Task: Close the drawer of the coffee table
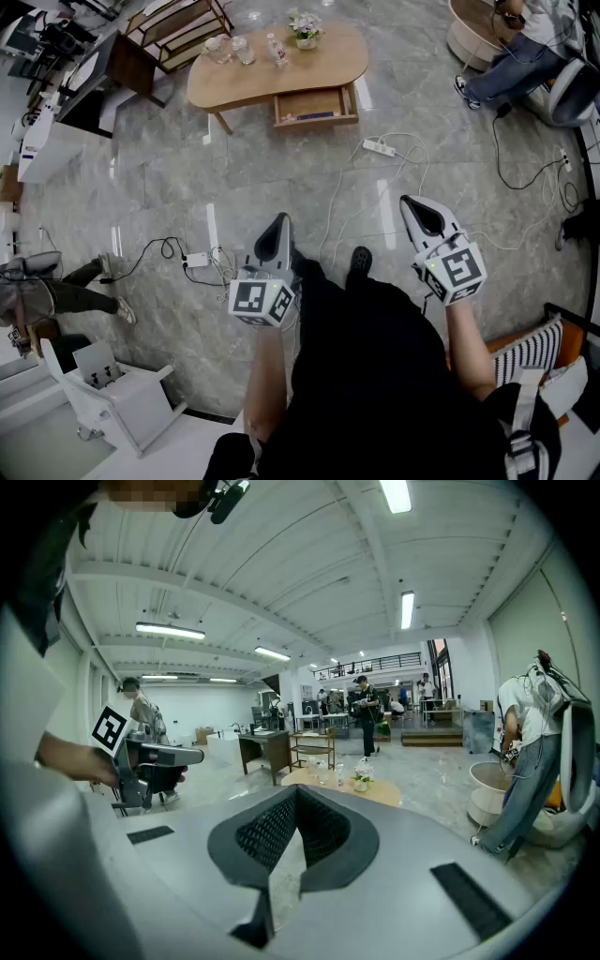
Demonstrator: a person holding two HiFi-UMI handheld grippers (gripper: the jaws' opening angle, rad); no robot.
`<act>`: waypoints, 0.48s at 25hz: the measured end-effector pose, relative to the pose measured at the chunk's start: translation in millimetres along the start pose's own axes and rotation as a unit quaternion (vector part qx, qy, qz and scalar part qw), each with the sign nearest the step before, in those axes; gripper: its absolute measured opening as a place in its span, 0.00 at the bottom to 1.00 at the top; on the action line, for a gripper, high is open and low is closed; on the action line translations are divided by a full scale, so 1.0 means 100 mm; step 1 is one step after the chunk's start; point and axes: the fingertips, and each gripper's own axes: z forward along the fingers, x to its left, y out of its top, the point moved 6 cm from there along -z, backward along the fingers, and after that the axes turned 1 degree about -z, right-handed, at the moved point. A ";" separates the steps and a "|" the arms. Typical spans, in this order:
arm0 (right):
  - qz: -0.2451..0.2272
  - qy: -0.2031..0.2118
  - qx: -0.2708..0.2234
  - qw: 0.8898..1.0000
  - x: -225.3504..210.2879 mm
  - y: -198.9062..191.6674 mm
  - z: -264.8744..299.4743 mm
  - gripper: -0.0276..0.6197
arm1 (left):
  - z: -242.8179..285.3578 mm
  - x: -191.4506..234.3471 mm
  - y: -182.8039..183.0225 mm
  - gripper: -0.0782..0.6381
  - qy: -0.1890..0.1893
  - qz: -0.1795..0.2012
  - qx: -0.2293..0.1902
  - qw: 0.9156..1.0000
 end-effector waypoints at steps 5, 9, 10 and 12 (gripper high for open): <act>-0.004 -0.001 -0.001 1.000 -0.04 -0.02 -0.06 0.06 | 0.01 -0.03 0.02 0.13 0.003 0.004 0.000 1.000; -0.002 0.002 -0.003 1.000 -0.07 -0.03 -0.09 0.06 | 0.01 -0.08 0.05 0.13 0.006 0.008 0.005 1.000; 0.000 0.002 -0.004 1.000 -0.07 -0.03 -0.10 0.06 | 0.00 -0.09 0.05 0.13 0.006 0.009 0.006 1.000; 0.004 0.001 -0.007 1.000 -0.07 -0.03 -0.11 0.06 | -0.02 -0.11 0.04 0.13 0.007 0.009 0.009 1.000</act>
